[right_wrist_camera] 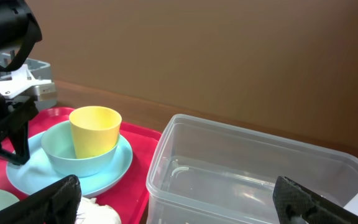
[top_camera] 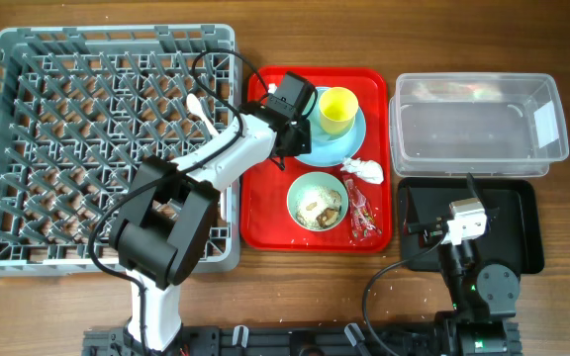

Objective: Sort waste into correct bins and load items into the dishwasher rack
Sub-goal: 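Reach the left gripper into the yellow cup and grasp its rim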

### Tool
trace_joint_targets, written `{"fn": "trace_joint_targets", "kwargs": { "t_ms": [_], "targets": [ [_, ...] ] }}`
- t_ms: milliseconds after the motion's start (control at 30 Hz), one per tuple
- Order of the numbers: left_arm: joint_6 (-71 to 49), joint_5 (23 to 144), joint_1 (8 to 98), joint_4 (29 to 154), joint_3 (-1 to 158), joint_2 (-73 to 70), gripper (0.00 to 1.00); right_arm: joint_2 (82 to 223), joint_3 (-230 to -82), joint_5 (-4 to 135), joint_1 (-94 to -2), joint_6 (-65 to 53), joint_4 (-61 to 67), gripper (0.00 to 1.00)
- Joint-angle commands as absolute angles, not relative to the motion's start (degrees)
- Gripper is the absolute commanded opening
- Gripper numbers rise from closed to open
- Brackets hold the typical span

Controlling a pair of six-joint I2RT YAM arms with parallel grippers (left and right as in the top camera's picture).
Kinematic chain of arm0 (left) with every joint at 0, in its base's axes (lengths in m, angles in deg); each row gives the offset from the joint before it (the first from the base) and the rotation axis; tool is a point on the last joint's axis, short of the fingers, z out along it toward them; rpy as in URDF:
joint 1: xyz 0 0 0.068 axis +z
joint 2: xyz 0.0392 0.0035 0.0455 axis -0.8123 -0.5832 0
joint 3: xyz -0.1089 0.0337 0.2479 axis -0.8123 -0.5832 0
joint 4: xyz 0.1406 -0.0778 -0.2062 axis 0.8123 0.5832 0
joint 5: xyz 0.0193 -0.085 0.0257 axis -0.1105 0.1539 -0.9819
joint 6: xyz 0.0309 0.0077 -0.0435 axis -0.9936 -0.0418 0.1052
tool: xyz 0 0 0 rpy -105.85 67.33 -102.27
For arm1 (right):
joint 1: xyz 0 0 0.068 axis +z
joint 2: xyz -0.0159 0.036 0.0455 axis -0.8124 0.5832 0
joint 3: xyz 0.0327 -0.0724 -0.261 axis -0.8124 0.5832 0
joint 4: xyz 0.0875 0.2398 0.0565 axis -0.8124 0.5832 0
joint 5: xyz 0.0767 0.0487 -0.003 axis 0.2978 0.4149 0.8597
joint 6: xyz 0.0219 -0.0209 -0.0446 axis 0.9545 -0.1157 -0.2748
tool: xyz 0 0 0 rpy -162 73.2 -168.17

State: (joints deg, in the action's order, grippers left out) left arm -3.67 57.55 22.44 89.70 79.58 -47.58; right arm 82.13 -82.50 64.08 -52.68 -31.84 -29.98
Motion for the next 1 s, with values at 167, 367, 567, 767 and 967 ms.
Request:
{"fn": "trace_joint_targets", "kwargs": {
  "t_ms": [167, 367, 567, 767, 967],
  "targets": [
    [-3.1, 50.1, 22.2, 101.5, 79.2, -48.4, 0.04, 81.9, -82.4, 64.4, -52.9, -31.8, -30.3, 1.0],
    [-3.5, 46.2, 22.3, 104.7, 80.8, -40.3, 0.04, 81.9, -82.4, 64.4, -52.9, -31.8, -30.3, 1.0],
    [-10.2, 54.1, 18.5, 93.8, 82.5, -26.0, 0.28, 81.9, -82.4, 64.4, -52.9, -31.8, -30.3, 1.0],
    [-14.4, 54.7, 14.0, 78.4, 82.4, -34.8, 0.36, 81.9, -82.4, 64.4, -52.9, -31.8, -30.3, 1.0],
    [-14.4, 54.3, 14.0, 77.4, 82.4, -43.1, 0.31, 81.9, -82.4, 64.4, -52.9, -31.8, -30.3, 1.0]
  ]
}}
